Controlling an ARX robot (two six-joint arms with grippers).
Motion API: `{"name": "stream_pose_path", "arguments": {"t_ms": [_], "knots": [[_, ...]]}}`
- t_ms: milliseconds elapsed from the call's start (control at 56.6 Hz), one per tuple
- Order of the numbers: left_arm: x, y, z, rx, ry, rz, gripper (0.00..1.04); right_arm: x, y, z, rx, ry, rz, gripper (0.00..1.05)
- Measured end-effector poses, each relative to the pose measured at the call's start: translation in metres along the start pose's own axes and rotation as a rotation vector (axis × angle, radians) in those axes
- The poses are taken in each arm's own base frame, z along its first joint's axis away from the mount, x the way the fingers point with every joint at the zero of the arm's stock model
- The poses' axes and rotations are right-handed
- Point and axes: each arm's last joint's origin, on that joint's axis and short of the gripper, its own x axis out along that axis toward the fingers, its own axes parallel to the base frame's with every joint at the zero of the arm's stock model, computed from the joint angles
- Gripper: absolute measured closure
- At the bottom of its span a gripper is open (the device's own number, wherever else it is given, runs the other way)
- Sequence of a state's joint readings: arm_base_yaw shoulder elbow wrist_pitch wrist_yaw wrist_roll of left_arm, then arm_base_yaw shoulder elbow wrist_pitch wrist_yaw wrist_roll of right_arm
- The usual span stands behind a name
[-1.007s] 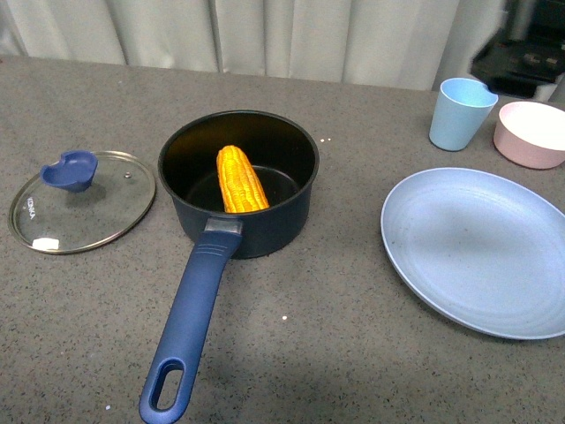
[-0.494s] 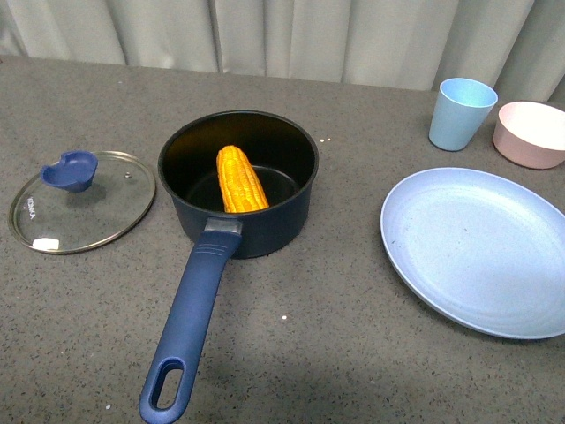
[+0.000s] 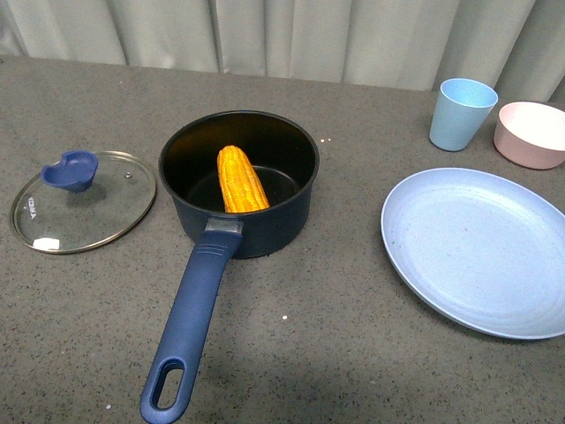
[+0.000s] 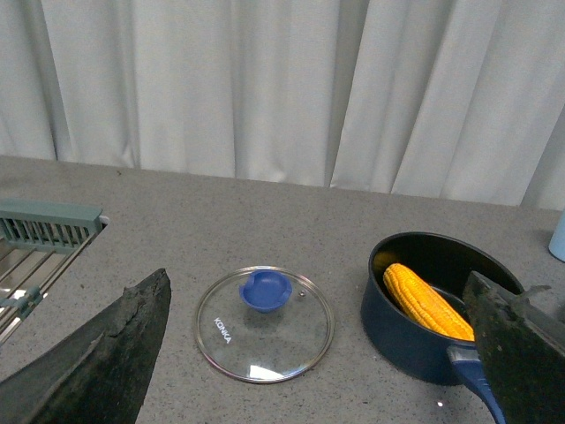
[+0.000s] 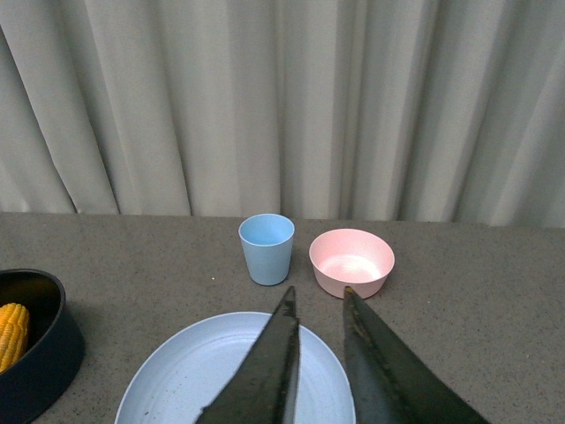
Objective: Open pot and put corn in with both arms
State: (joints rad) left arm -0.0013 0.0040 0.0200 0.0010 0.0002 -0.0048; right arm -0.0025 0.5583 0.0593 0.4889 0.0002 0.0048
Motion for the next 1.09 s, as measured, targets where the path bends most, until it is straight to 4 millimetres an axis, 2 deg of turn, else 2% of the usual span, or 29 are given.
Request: {"name": "stream_pose_path", "arguments": {"t_ms": [88, 265, 989, 1095], "knots": [[0.0, 0.0, 0.0, 0.0, 0.0, 0.0, 0.07, -0.004, 0.0, -0.001, -0.003, -0.004, 0.0, 1.04], [0.0, 0.0, 0.0, 0.0, 0.0, 0.0, 0.07, -0.011, 0.0, -0.011, -0.003, -0.01, 0.0, 1.04], [0.0, 0.0, 0.0, 0.0, 0.0, 0.0, 0.07, -0.028, 0.0, -0.01, -0.003, -0.018, 0.001, 1.04], [0.0, 0.0, 0.0, 0.0, 0.0, 0.001, 0.07, -0.036, 0.0, -0.015, -0.003, 0.016, 0.001, 1.04]]}}
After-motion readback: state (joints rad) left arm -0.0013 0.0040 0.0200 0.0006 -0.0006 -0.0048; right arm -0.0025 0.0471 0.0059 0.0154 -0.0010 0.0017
